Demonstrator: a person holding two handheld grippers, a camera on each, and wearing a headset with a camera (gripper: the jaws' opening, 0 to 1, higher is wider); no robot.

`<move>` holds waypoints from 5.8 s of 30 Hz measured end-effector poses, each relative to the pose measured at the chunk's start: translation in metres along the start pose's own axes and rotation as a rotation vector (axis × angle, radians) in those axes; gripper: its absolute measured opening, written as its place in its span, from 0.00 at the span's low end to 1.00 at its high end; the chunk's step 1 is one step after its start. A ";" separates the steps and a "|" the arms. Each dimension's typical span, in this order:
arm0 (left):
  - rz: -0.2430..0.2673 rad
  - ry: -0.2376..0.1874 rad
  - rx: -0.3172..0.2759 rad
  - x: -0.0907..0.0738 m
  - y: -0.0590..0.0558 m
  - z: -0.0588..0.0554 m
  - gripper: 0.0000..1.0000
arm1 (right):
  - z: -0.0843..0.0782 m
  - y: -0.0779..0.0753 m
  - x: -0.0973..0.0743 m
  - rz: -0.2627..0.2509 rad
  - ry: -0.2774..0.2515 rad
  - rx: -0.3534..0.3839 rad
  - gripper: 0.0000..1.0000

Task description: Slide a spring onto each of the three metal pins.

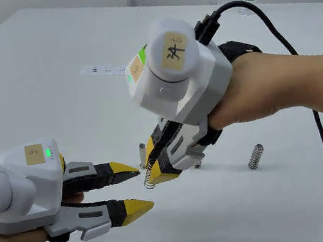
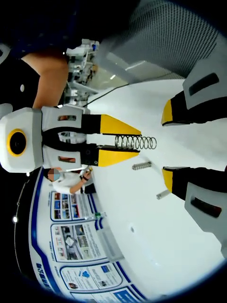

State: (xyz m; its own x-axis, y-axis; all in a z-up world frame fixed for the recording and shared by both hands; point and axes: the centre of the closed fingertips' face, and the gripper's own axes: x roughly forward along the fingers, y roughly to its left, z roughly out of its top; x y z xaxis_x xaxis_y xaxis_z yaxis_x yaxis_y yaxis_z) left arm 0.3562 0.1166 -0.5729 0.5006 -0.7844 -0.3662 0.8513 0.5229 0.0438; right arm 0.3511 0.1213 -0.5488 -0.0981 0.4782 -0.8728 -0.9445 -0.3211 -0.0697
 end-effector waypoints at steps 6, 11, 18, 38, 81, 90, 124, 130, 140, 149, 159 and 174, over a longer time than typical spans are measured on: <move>0.043 0.009 -0.021 -0.003 0.009 -0.006 0.46 | -0.004 -0.011 -0.002 -0.015 0.001 0.020 0.12; 0.073 0.017 -0.047 -0.006 0.015 -0.014 0.53 | -0.009 -0.025 -0.006 -0.032 0.008 0.037 0.12; 0.100 0.027 -0.070 -0.010 0.019 -0.021 0.60 | -0.012 -0.051 -0.007 -0.062 0.021 0.058 0.12; 0.137 0.024 -0.100 -0.016 0.025 -0.022 0.68 | -0.015 -0.096 0.025 -0.075 0.079 0.078 0.12; 0.142 0.026 -0.105 -0.020 0.029 -0.027 0.68 | -0.042 -0.095 0.075 -0.015 0.197 0.114 0.12; 0.143 0.030 -0.108 -0.020 0.029 -0.029 0.68 | -0.047 -0.091 0.087 -0.008 0.210 0.119 0.12; 0.164 0.025 -0.114 -0.019 0.032 -0.023 0.70 | -0.068 -0.088 0.030 -0.119 0.043 0.241 0.26; 0.164 0.022 -0.107 -0.016 0.034 -0.018 0.70 | -0.078 -0.085 0.014 -0.165 -0.006 0.265 0.29; 0.166 0.020 -0.106 -0.015 0.037 -0.016 0.71 | -0.100 -0.077 -0.013 -0.244 -0.093 0.332 0.34; 0.169 0.019 -0.107 -0.015 0.039 -0.015 0.72 | -0.120 -0.072 -0.033 -0.321 -0.191 0.401 0.43; 0.166 0.022 -0.108 -0.013 0.038 -0.014 0.73 | -0.138 -0.068 -0.058 -0.411 -0.288 0.464 0.52; 0.173 0.018 -0.114 -0.014 0.040 -0.014 0.73 | -0.174 -0.037 -0.072 -0.485 -0.387 0.530 0.60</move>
State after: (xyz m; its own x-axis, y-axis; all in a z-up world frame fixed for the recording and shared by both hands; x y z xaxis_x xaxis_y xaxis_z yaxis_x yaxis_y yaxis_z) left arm 0.3814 0.1531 -0.5793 0.6341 -0.6737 -0.3794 0.7288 0.6847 0.0021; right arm 0.4477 -0.0433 -0.5677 0.3501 0.7444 -0.5685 -0.9231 0.3772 -0.0745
